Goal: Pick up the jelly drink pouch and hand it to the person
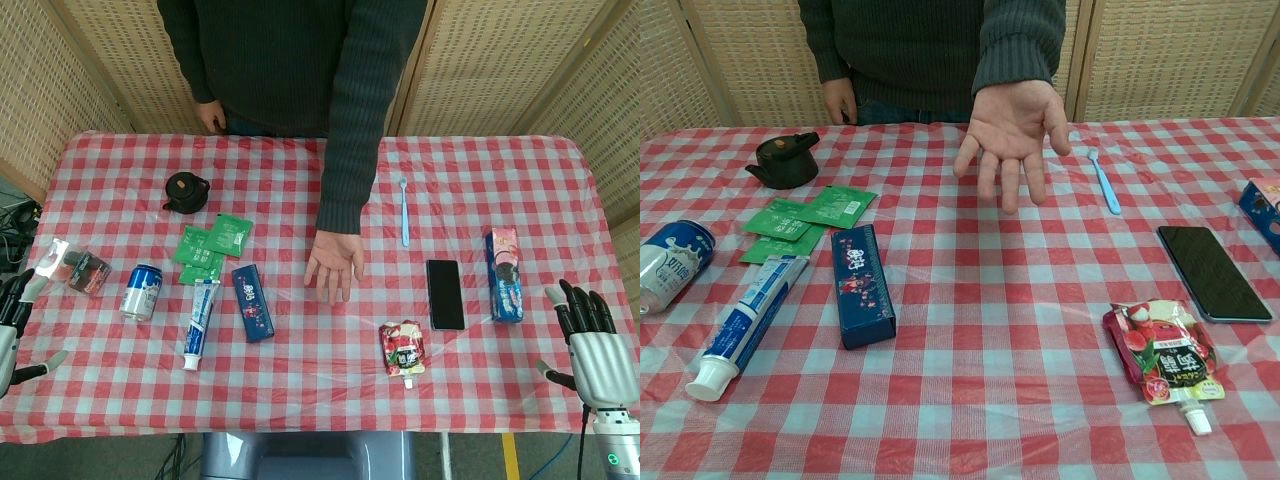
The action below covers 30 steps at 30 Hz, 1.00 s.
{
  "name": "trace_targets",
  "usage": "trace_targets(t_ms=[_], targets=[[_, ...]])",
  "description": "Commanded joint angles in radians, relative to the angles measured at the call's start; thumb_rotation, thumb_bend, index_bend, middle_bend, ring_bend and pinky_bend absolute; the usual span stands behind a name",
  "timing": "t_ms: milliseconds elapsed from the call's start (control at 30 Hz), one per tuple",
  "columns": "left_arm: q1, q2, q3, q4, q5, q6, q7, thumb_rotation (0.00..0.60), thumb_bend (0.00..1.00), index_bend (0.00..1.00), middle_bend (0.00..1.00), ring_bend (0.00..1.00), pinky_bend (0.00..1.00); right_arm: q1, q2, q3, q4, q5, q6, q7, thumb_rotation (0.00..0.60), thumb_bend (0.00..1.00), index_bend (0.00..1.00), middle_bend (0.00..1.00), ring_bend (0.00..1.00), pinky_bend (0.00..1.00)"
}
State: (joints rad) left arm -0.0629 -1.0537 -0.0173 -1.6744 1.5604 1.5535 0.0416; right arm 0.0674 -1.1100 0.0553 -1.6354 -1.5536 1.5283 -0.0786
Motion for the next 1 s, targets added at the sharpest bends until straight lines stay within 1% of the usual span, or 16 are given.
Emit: trace_targets(t_ms=[33,133,233,333,367,467,567,667,733,833,1000], targets=[[0.001,-0.001,-0.001,0.000,-0.002,0.000,0.001,0.600,0.00,0.00,0.00,0.00,0.00,0.002,-0.001,-0.001,-0.001,0.001,-0.004,-0.005,0.600,0.00,0.00,0.00,0.00,0.00],[0.002,-0.003,-0.001,0.001,-0.006,-0.002,0.004,0.600,0.00,0.00,0.00,0.00,0.00,0.003,-0.002,-0.003,-0.001,0.003,-0.013,-0.002,0.600,0.00,0.00,0.00,0.00,0.00],[0.000,-0.003,-0.002,-0.001,-0.010,-0.007,0.003,0.600,0.00,0.00,0.00,0.00,0.00,0.017,0.001,-0.017,-0.006,0.001,-0.055,0.022,0.600,0.00,0.00,0.00,0.00,0.00],[0.000,-0.006,-0.006,0.002,-0.015,-0.009,0.004,0.600,0.00,0.00,0.00,0.00,0.00,0.064,0.011,-0.047,-0.011,-0.035,-0.153,0.068,0.600,0.00,0.01,0.00,0.00,0.00],[-0.002,-0.007,-0.008,0.001,-0.020,-0.013,0.005,0.600,0.00,0.00,0.00,0.00,0.00,0.097,0.012,-0.060,-0.007,-0.061,-0.208,0.092,0.600,0.00,0.01,0.00,0.00,0.00],[-0.008,-0.008,-0.014,-0.002,-0.034,-0.025,0.010,0.600,0.00,0.00,0.00,0.00,0.00,0.178,0.010,-0.071,0.003,-0.109,-0.319,0.154,0.600,0.00,0.05,0.01,0.00,0.00],[-0.016,-0.011,-0.026,-0.004,-0.057,-0.039,0.021,0.600,0.00,0.00,0.00,0.00,0.00,0.272,-0.010,-0.062,0.015,-0.156,-0.416,0.216,0.600,0.00,0.08,0.04,0.00,0.00],[-0.022,-0.016,-0.034,-0.001,-0.083,-0.055,0.032,0.600,0.00,0.00,0.00,0.00,0.00,0.350,-0.041,-0.046,0.027,-0.184,-0.487,0.246,0.600,0.00,0.10,0.07,0.01,0.00],[-0.024,-0.018,-0.036,0.002,-0.089,-0.060,0.035,0.600,0.00,0.00,0.00,0.00,0.00,0.377,-0.055,-0.039,0.029,-0.194,-0.512,0.249,0.600,0.00,0.10,0.07,0.01,0.00],[-0.031,-0.029,-0.045,0.011,-0.115,-0.077,0.047,0.600,0.00,0.00,0.00,0.00,0.00,0.462,-0.106,-0.014,0.049,-0.190,-0.608,0.244,0.600,0.00,0.10,0.08,0.03,0.00],[-0.039,-0.039,-0.056,0.022,-0.152,-0.101,0.057,0.600,0.00,0.00,0.00,0.00,0.00,0.545,-0.174,0.001,0.070,-0.173,-0.717,0.220,0.600,0.00,0.13,0.09,0.04,0.01]])
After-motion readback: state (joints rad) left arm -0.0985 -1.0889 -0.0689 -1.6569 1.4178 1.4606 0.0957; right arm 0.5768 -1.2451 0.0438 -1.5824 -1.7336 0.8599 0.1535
